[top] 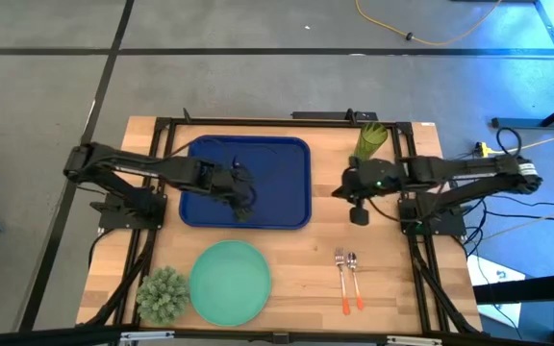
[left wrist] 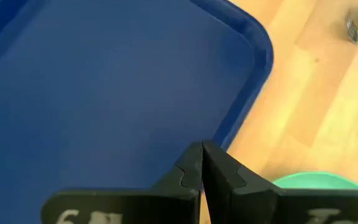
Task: Pick and place plate/cup/fork/spoon on tray
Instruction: Adjust the blue serving tray, then put the red cup on the top right of the blue serving tray
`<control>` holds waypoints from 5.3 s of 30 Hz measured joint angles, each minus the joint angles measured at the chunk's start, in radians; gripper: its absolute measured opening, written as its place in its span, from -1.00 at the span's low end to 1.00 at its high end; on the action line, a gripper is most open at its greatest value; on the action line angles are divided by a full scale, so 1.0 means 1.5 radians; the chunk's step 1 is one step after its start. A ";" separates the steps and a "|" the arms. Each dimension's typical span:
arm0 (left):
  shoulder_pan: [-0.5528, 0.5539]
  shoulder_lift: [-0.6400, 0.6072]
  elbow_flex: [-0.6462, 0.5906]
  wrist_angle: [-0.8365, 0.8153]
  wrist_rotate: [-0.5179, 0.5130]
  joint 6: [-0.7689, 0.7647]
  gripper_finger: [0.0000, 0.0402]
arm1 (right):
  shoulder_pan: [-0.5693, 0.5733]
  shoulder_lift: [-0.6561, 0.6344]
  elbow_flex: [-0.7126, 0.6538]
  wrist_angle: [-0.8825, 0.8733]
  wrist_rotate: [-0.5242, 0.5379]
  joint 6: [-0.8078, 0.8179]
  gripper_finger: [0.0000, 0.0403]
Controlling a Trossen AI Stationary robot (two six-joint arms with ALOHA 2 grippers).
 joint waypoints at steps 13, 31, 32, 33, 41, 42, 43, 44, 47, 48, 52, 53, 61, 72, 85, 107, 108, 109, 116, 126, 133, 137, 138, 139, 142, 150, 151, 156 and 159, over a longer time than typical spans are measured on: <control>-0.012 -0.019 0.000 -0.098 -0.022 -0.008 -1.00 | -0.009 0.106 0.011 0.270 0.022 0.049 -0.90; -0.013 -0.019 0.000 -0.119 -0.023 -0.009 -1.00 | -0.076 0.343 0.010 0.255 -0.038 0.252 -0.99; -0.013 -0.019 0.000 -0.118 -0.023 -0.009 -1.00 | -0.078 0.357 0.010 0.255 -0.046 0.252 -0.99; -0.013 -0.019 0.000 -0.118 -0.023 -0.009 -1.00 | -0.080 0.370 0.010 0.255 -0.048 0.253 -0.99; -0.013 -0.019 0.000 -0.118 -0.022 -0.009 -1.00 | -0.081 0.444 0.010 0.255 -0.067 0.269 -0.99; -0.013 -0.019 0.000 -0.118 -0.022 -0.009 -1.00 | -0.081 0.448 0.010 0.254 -0.068 0.269 -0.99; -0.013 -0.019 0.000 -0.118 -0.022 -0.009 -1.00 | -0.081 0.451 0.010 0.250 -0.068 0.269 -0.99; -0.013 -0.019 0.000 -0.118 -0.022 -0.009 -1.00 | -0.081 0.454 0.010 0.248 -0.068 0.269 -0.99; -0.013 -0.019 0.000 -0.118 -0.022 -0.009 -1.00 | -0.080 0.455 0.010 0.216 -0.068 0.285 -0.99; -0.013 -0.019 0.000 -0.118 -0.022 -0.009 -1.00 | -0.080 0.455 0.010 0.205 -0.068 0.287 -0.99; -0.013 -0.019 0.000 -0.118 -0.022 -0.009 -1.00 | -0.080 0.454 0.010 0.179 -0.067 0.287 -0.99; -0.012 -0.019 0.000 -0.118 -0.022 -0.009 -1.00 | -0.080 0.454 0.010 0.177 -0.067 0.287 -1.00; -0.013 -0.019 0.000 -0.118 -0.022 -0.009 -1.00 | -0.061 0.454 0.010 0.128 -0.068 0.301 -1.00; -0.013 -0.019 0.000 -0.118 -0.023 -0.009 -1.00 | -0.027 0.452 0.011 0.075 -0.071 0.322 -1.00; -0.012 -0.019 0.000 -0.118 -0.023 -0.009 -1.00 | -0.004 0.452 0.012 -0.013 -0.076 0.373 -1.00; -0.013 -0.018 0.000 -0.118 -0.026 -0.003 -1.00 | 0.032 0.451 0.010 -0.026 -0.109 0.389 -1.00; -0.013 -0.018 0.000 -0.118 -0.029 -0.004 -1.00 | 0.032 0.449 0.015 -0.032 -0.103 0.386 -1.00; -0.013 -0.018 0.000 -0.117 -0.031 -0.004 -1.00 | 0.032 0.448 0.025 -0.047 -0.097 0.378 -1.00; -0.013 -0.018 0.000 -0.117 -0.032 -0.003 -1.00 | 0.032 0.440 0.129 -0.182 -0.030 0.302 -1.00; -0.019 -0.018 0.000 -0.117 -0.032 0.008 -1.00 | 0.031 0.440 0.223 -0.207 0.016 0.284 -1.00; -0.019 -0.018 0.000 -0.117 -0.039 0.008 -1.00 | 0.016 0.434 0.234 -0.237 0.111 0.297 -0.99; -0.019 -0.018 0.000 -0.117 -0.039 0.009 -1.00 | 0.001 0.433 0.244 -0.283 0.108 0.318 -0.90; -0.019 -0.018 0.000 -0.117 -0.039 0.009 -1.00 | -0.005 0.433 0.244 -0.283 0.109 0.318 -0.88; -0.019 -0.018 0.000 -0.116 -0.039 0.009 -1.00 | -0.013 0.433 0.244 -0.284 0.109 0.318 -0.85; -0.019 -0.018 0.000 -0.115 -0.039 0.009 -1.00 | -0.034 0.433 0.244 -0.293 0.109 0.318 -0.78; -0.019 -0.018 0.000 -0.114 -0.039 0.010 -1.00 | -0.060 0.433 0.245 -0.302 0.108 0.226 -0.55; -0.019 -0.018 0.000 -0.114 -0.039 0.011 -1.00 | -0.062 0.434 0.249 -0.310 0.104 0.207 -0.54; -0.019 -0.018 0.000 -0.113 -0.039 0.026 -1.00 | -0.084 0.434 0.320 -0.405 0.090 0.200 -0.53; -0.019 -0.018 0.000 -0.113 -0.039 0.027 -1.00 | -0.112 0.433 0.388 -0.473 0.091 0.214 -0.53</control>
